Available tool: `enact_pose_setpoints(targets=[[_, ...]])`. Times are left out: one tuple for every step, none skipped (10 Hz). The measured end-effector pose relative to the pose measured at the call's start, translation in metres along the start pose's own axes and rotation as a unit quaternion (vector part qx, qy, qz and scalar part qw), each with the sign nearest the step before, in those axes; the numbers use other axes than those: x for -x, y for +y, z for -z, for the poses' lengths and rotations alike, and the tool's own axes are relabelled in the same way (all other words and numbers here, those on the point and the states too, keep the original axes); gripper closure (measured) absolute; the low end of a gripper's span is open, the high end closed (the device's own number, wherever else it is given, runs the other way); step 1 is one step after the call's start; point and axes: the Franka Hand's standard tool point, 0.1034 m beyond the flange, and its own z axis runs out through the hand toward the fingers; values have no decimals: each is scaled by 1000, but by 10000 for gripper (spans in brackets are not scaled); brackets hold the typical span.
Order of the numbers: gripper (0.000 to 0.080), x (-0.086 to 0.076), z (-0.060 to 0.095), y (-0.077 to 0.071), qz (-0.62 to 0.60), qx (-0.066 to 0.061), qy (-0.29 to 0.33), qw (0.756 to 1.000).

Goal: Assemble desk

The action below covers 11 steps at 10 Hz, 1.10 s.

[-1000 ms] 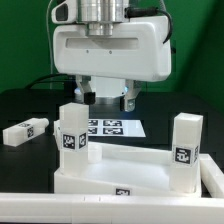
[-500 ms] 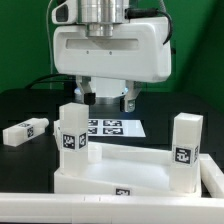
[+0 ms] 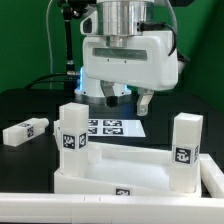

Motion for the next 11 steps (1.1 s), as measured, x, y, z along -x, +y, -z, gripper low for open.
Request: enact_pose_setpoints(targets=[[150, 1, 0, -1, -27, -2, -2, 1000], [150, 3, -1, -2, -60, -4, -6, 998], [150, 3, -1, -1, -67, -5, -7, 998], [150, 4, -10, 7, -155, -3, -18, 988], [150, 2, -16, 11, -197, -2, -24, 980], [150, 1, -21, 13, -225, 2, -24, 974], [150, 3, -21, 10, -253, 1, -25, 967], [150, 5, -21, 10, -284, 1, -28, 958], [150, 6, -22, 9, -309, 1, -31, 951], [150, 7, -23, 9, -318, 1, -32, 947], [150, 9, -23, 8, -348, 1, -34, 937]])
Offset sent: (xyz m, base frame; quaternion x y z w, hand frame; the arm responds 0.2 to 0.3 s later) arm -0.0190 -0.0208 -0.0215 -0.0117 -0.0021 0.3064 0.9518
